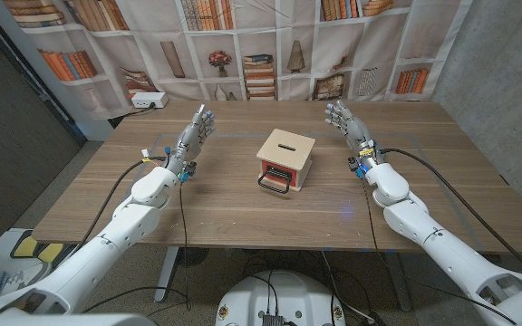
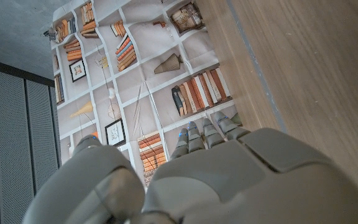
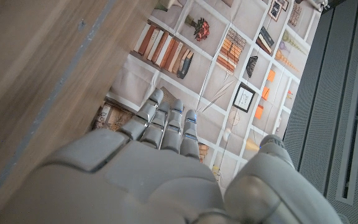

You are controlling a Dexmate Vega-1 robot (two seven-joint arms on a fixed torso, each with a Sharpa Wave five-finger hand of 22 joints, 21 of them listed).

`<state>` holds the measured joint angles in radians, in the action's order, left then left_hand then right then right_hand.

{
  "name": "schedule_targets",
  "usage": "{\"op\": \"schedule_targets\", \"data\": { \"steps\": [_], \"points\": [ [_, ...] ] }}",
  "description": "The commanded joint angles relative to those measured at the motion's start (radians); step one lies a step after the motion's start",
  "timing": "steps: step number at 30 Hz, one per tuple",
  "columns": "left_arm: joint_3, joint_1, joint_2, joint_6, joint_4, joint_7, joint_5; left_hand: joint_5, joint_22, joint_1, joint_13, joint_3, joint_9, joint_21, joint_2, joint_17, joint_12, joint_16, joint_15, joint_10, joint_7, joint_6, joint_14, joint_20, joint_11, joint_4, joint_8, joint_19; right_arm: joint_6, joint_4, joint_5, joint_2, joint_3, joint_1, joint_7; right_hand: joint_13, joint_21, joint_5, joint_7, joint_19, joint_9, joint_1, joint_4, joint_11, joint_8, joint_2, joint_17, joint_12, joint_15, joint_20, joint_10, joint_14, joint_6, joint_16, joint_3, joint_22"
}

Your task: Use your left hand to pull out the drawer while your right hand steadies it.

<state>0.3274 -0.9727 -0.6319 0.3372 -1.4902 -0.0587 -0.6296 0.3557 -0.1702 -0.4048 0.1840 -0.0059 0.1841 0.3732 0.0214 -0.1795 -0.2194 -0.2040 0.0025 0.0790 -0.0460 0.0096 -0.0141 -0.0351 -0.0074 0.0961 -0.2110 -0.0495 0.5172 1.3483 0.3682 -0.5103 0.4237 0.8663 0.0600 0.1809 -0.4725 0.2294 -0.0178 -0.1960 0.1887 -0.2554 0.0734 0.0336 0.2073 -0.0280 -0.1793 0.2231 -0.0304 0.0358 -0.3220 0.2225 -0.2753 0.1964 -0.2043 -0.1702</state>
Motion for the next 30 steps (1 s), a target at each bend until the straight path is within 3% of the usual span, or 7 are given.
{"op": "schedule_targets", "data": {
  "steps": [1, 10, 22, 30],
  "points": [
    [0.001, -0.074, -0.045, 0.051, -0.093, 0.057, 0.111, 0.003, -0.004, -0.034, 0.006, 0.015, 0.002, -0.003, -0.019, -0.003, -0.009, -0.007, -0.005, 0.021, 0.003, 0.011, -0.022, -0.027, -0.007, -0.007, -0.005, 0.024, 0.025, 0.137, -0.097, -0.074, 0.003, 0.056, 0.014, 0.003, 0.003, 0.005, 0.000, -0.010, 0.002, -0.011, 0.005, -0.001, 0.007, 0.004, -0.002, 0.003, 0.002, 0.037, -0.012, 0.007, -0.011, 0.005, -0.003, -0.005],
    [0.015, -0.114, -0.044, 0.037, -0.162, 0.117, 0.166, 0.000, -0.004, -0.059, 0.006, 0.021, 0.002, -0.008, -0.028, -0.003, -0.013, -0.010, -0.012, 0.044, 0.013, 0.035, -0.046, -0.027, -0.015, -0.018, -0.009, 0.041, 0.008, 0.196, -0.143, -0.132, 0.009, 0.063, -0.029, 0.003, 0.009, 0.006, -0.001, -0.009, 0.002, -0.017, 0.009, -0.001, 0.007, 0.008, -0.001, 0.002, 0.002, 0.036, -0.013, 0.007, -0.019, 0.002, -0.006, -0.005],
    [0.005, -0.215, -0.119, -0.043, -0.366, 0.229, 0.326, -0.004, -0.004, -0.077, 0.006, 0.021, 0.002, -0.013, -0.029, -0.003, -0.015, -0.011, -0.020, 0.066, 0.020, 0.059, -0.068, -0.029, -0.021, -0.027, -0.012, 0.059, 0.074, 0.218, -0.227, -0.179, -0.009, 0.095, -0.028, 0.003, 0.022, 0.007, -0.004, 0.004, 0.003, -0.024, 0.012, -0.007, 0.008, 0.015, -0.002, -0.001, 0.000, 0.036, -0.010, -0.003, -0.028, -0.003, -0.009, -0.006],
    [-0.020, -0.283, -0.166, -0.077, -0.461, 0.245, 0.367, -0.006, -0.005, -0.097, 0.006, 0.023, 0.002, -0.017, -0.033, -0.003, -0.017, -0.011, -0.026, 0.086, 0.024, 0.079, -0.087, -0.032, -0.027, -0.037, -0.014, 0.077, 0.027, 0.302, -0.344, -0.200, -0.020, 0.138, 0.030, 0.003, 0.032, 0.007, -0.005, 0.009, 0.003, -0.027, 0.013, -0.007, 0.007, 0.023, -0.003, -0.003, 0.000, 0.037, -0.009, -0.008, -0.033, -0.006, -0.012, -0.006]
  ]
}}
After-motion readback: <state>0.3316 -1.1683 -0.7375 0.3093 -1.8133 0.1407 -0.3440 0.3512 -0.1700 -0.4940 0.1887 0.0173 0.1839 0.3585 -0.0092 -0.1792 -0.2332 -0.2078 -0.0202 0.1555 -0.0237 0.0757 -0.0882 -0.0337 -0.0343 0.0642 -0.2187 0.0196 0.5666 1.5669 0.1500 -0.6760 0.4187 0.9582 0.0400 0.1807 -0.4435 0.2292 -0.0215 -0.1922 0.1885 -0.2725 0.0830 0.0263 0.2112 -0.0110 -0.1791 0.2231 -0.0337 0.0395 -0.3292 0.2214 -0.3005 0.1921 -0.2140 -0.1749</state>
